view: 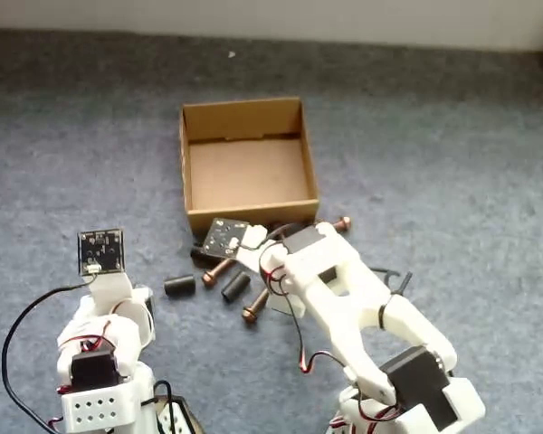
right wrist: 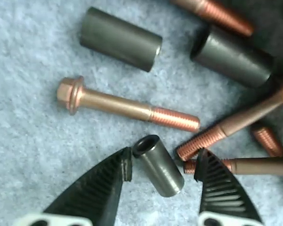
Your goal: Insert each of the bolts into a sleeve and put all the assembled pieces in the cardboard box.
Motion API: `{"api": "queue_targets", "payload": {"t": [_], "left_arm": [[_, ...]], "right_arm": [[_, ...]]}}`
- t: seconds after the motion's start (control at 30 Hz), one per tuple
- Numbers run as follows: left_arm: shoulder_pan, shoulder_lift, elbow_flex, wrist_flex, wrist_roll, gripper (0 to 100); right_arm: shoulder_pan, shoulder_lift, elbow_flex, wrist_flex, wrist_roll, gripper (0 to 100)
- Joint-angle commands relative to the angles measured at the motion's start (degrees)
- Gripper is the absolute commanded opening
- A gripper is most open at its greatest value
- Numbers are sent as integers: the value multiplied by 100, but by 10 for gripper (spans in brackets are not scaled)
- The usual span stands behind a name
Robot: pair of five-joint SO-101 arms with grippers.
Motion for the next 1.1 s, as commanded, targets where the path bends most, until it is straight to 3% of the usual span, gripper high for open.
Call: {"api": "queue_targets", "payload": {"t": [0.0,0.13,0.3,0.53,0.77,1.07], "left_arm": [[-66,-31,101,-9,-44,98],[-66,-31,101,-9,-44,98],[-66,-31,101,-9,-44,98],[-66,-31,101,-9,-44,98],[-66,-31,101,-9,-44,98],[-66,-31,101,-9,-44,98]], "right_arm": [[84,163,13,189,53,206],[66,145,-22,787,-35,206],[84,145,-31,971,-1116,206],[75,136,-40,936,-1811,206],[75,136,-31,435,-2233,206],[92,136,4,4,-2251,199]]}}
